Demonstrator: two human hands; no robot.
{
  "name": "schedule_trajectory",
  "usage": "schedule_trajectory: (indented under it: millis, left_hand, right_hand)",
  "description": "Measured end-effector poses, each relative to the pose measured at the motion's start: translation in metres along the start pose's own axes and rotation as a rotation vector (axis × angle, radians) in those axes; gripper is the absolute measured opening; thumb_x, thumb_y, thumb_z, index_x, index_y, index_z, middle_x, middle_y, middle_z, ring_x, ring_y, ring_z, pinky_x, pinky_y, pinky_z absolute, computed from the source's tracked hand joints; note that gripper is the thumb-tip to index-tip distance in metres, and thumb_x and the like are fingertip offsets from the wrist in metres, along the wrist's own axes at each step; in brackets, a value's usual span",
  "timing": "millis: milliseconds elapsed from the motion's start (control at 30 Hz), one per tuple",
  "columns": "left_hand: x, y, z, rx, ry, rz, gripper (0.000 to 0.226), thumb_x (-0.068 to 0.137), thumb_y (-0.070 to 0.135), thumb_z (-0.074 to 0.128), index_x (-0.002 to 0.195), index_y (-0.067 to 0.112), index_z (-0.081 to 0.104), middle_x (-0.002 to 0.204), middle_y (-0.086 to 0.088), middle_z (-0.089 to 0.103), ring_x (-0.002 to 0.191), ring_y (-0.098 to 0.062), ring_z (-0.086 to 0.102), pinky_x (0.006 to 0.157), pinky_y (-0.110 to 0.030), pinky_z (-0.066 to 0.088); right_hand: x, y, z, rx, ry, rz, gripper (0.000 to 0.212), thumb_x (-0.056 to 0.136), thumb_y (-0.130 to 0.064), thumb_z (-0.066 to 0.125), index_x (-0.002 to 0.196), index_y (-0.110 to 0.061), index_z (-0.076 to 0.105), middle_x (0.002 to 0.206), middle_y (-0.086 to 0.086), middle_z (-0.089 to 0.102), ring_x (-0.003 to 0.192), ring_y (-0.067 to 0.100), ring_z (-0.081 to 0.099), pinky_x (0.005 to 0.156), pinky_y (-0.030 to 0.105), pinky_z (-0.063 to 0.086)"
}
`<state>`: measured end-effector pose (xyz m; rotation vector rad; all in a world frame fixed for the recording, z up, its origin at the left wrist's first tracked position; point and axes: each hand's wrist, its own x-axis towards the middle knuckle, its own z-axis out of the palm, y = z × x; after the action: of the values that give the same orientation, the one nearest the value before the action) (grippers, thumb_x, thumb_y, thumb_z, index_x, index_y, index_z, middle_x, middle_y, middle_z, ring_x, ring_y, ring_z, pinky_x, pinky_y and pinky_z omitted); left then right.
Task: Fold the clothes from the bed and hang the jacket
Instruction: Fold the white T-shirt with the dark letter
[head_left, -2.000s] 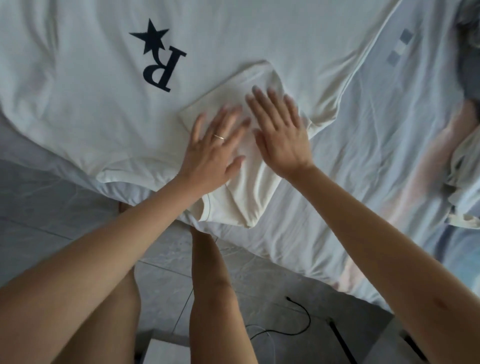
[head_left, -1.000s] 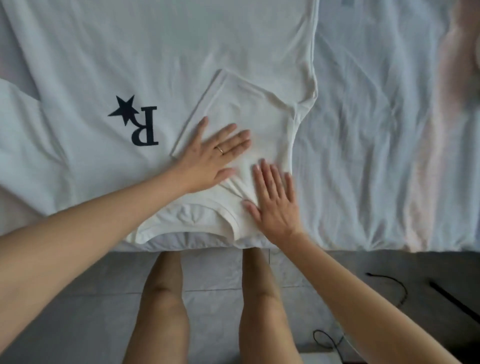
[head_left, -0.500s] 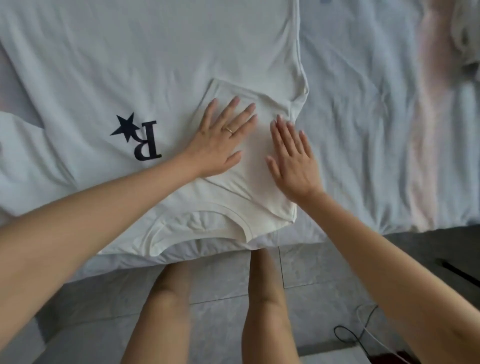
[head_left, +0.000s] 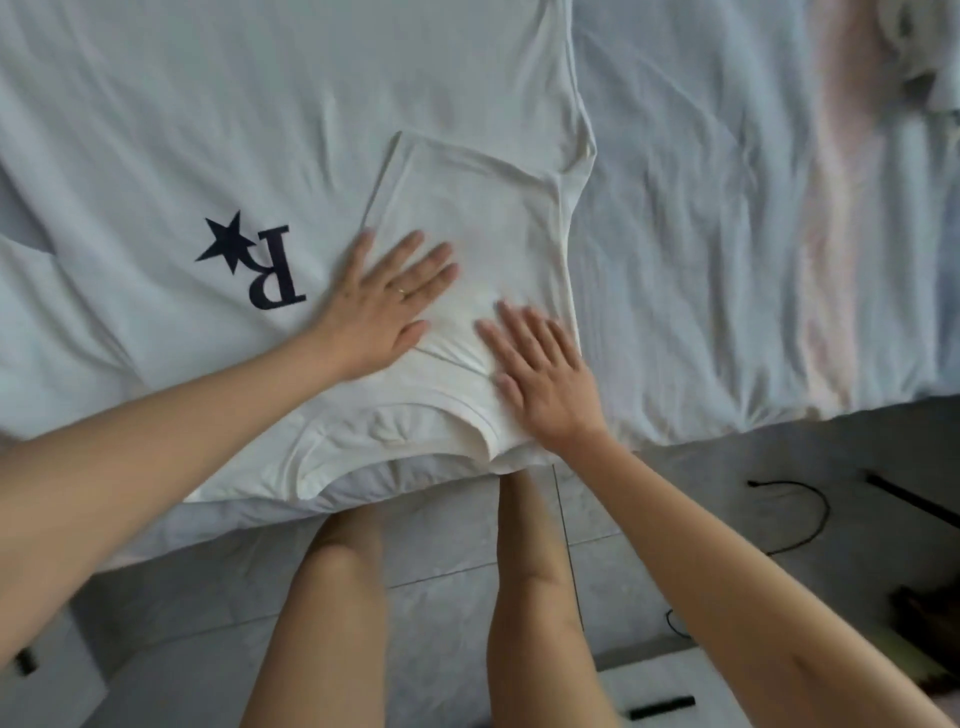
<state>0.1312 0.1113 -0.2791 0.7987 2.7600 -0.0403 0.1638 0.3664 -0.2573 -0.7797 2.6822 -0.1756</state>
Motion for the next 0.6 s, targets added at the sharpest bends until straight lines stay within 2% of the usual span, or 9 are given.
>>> schedule_trajectory:
  millis: [67, 200, 300, 367, 433, 533, 600]
  left_hand:
    - [-0.03, -0.017, 0.012, -0.014, -0.011, -0.056, 0.064, 0.094, 0.046, 0.019, 0.152, 0.029, -0.002, 0.159, 0.005, -0.011, 0.147, -0.022, -0.008, 0.114, -0.053, -0.008]
    - [-0.057, -0.034, 0.009, -0.062, -0.021, -0.157, 0.063, 0.096, 0.042, 0.024, 0.152, 0.027, 0.001, 0.16, 0.002, 0.0, 0.147, -0.02, -0.001, 0.115, -0.046, -0.013]
    - [-0.066, -0.012, 0.002, -0.13, -0.011, -0.301, 0.068, 0.094, 0.032, 0.036, 0.152, 0.023, 0.002, 0.16, -0.007, 0.01, 0.147, -0.027, 0.008, 0.114, -0.046, -0.015]
    - [-0.077, 0.004, -0.003, -0.241, 0.023, -0.377, 0.075, 0.087, 0.016, 0.053, 0.151, 0.023, 0.016, 0.158, -0.014, 0.014, 0.145, -0.033, 0.012, 0.114, -0.053, -0.007]
    - [-0.094, 0.013, -0.015, -0.346, 0.067, -0.456, 0.078, 0.079, 0.002, 0.06, 0.148, 0.023, 0.03, 0.156, -0.016, 0.018, 0.143, -0.034, 0.015, 0.111, -0.059, 0.003]
    - [-0.14, 0.011, -0.022, -0.497, 0.134, -0.737, 0.069, 0.082, 0.003, 0.057, 0.145, 0.022, 0.035, 0.153, -0.017, 0.019, 0.139, -0.032, 0.018, 0.112, -0.056, 0.006]
    - [-0.179, -0.004, -0.021, -0.582, 0.238, -1.119, 0.064, 0.085, 0.014, 0.058, 0.144, 0.017, 0.034, 0.152, -0.017, 0.018, 0.138, -0.032, 0.018, 0.113, -0.048, 0.008]
  right_hand:
    - [-0.036, 0.016, 0.016, -0.042, -0.067, 0.059, 0.052, 0.1, -0.046, 0.022, 0.149, -0.032, 0.026, 0.158, 0.0, 0.021, 0.146, 0.026, 0.012, 0.12, 0.044, 0.008]
    - [-0.069, 0.023, 0.016, -0.067, -0.151, 0.114, 0.057, 0.098, -0.054, 0.016, 0.151, -0.034, 0.012, 0.16, 0.005, 0.008, 0.147, 0.03, 0.001, 0.119, 0.046, -0.004]
    - [-0.068, 0.011, 0.003, 0.002, -0.062, 0.191, 0.064, 0.095, -0.049, 0.029, 0.152, -0.028, 0.01, 0.159, 0.013, 0.005, 0.146, 0.033, 0.001, 0.117, 0.047, -0.006]
    - [-0.06, -0.001, -0.007, 0.034, 0.041, 0.168, 0.062, 0.095, -0.039, 0.036, 0.15, -0.02, 0.017, 0.157, 0.015, 0.01, 0.144, 0.035, 0.008, 0.117, 0.047, -0.003]
    - [-0.047, -0.017, -0.013, 0.078, 0.129, 0.108, 0.056, 0.094, -0.031, 0.04, 0.146, -0.014, 0.024, 0.153, 0.016, 0.017, 0.143, 0.035, 0.015, 0.118, 0.046, 0.004]
    - [-0.014, -0.055, -0.016, 0.15, 0.181, 0.031, 0.053, 0.088, -0.019, 0.048, 0.137, -0.011, 0.031, 0.143, 0.017, 0.028, 0.135, 0.036, 0.027, 0.113, 0.045, 0.019]
    - [0.012, -0.094, -0.017, 0.181, 0.181, -0.05, 0.057, 0.08, -0.011, 0.055, 0.133, -0.01, 0.034, 0.135, 0.018, 0.037, 0.125, 0.035, 0.036, 0.105, 0.043, 0.03]
